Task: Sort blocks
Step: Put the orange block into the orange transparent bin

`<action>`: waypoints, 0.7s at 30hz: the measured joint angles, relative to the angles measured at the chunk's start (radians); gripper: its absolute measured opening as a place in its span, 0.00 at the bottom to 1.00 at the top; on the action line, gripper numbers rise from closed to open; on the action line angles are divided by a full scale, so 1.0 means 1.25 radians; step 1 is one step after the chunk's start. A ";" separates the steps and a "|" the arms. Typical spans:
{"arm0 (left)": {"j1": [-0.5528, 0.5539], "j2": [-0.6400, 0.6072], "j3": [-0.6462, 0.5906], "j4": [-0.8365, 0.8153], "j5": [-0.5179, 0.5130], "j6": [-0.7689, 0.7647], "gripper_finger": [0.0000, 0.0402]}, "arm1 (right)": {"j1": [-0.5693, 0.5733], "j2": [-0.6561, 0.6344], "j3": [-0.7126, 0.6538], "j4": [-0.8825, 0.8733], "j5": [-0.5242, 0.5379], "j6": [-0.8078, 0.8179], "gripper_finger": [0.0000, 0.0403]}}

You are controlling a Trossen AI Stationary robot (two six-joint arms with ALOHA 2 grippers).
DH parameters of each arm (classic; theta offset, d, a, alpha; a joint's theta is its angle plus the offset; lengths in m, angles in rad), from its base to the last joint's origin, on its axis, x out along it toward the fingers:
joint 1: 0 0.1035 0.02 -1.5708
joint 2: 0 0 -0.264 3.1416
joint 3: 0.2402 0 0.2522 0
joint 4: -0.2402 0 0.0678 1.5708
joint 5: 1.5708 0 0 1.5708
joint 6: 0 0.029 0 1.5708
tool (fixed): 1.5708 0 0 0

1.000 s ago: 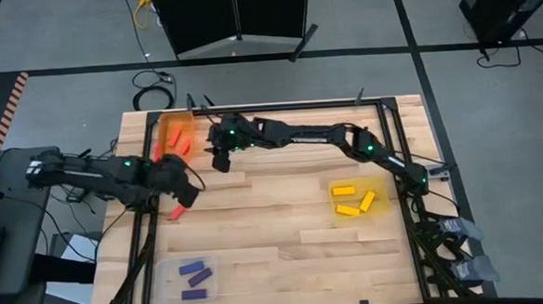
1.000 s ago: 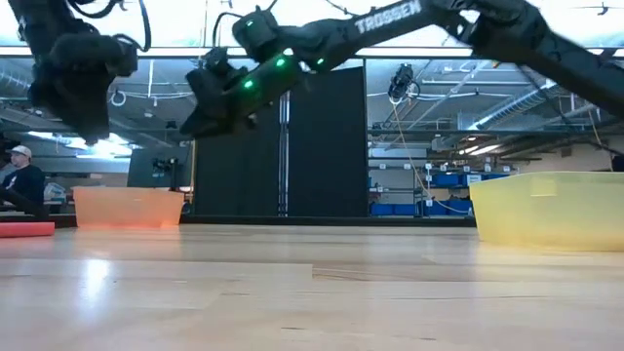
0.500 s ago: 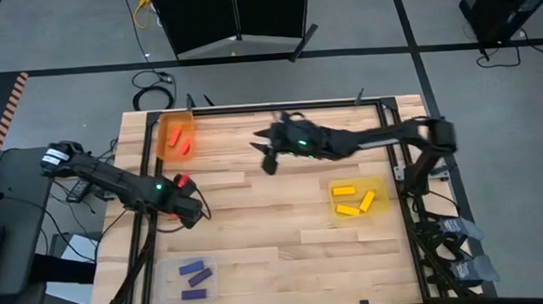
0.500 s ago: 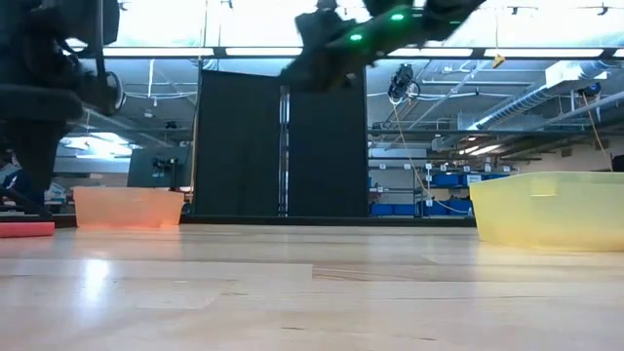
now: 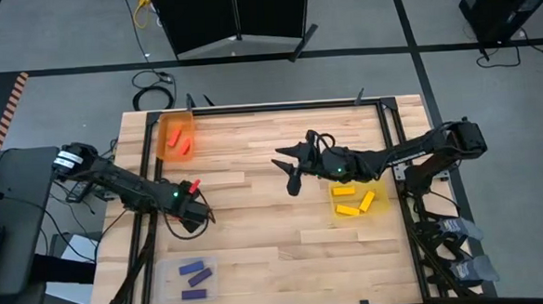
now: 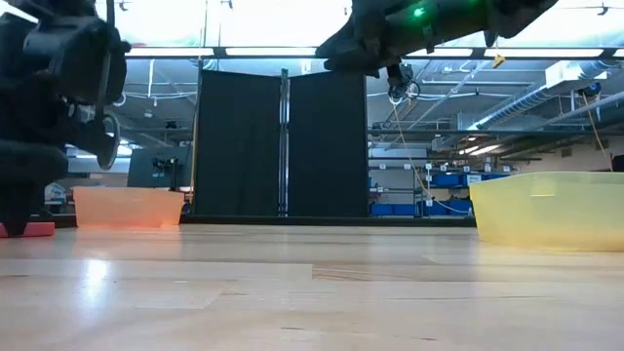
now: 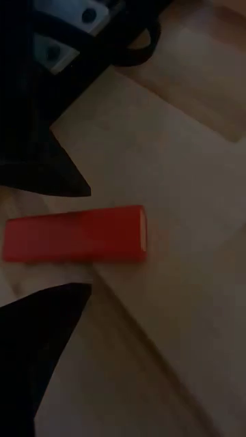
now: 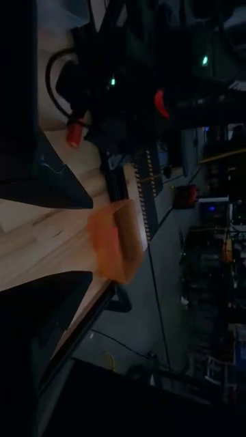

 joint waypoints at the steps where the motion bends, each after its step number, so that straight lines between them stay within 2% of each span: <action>1: 0.003 0.001 -0.010 0.010 0.003 0.000 0.56 | 0.004 0.003 0.000 0.001 0.000 0.000 0.42; 9: 0.015 -0.005 -0.058 0.081 0.030 0.021 0.52 | 0.025 0.010 0.001 0.004 0.004 0.001 0.42; 12: 0.015 -0.005 -0.058 0.092 0.027 0.029 0.44 | 0.033 0.010 0.001 0.008 0.004 0.000 0.42; 17: 0.014 -0.005 -0.058 0.099 0.011 0.032 0.24 | 0.037 0.010 0.001 0.016 0.004 -0.001 0.42; 21: 0.014 -0.008 -0.053 0.094 -0.021 0.032 0.24 | 0.038 0.010 0.001 0.022 0.004 -0.001 0.42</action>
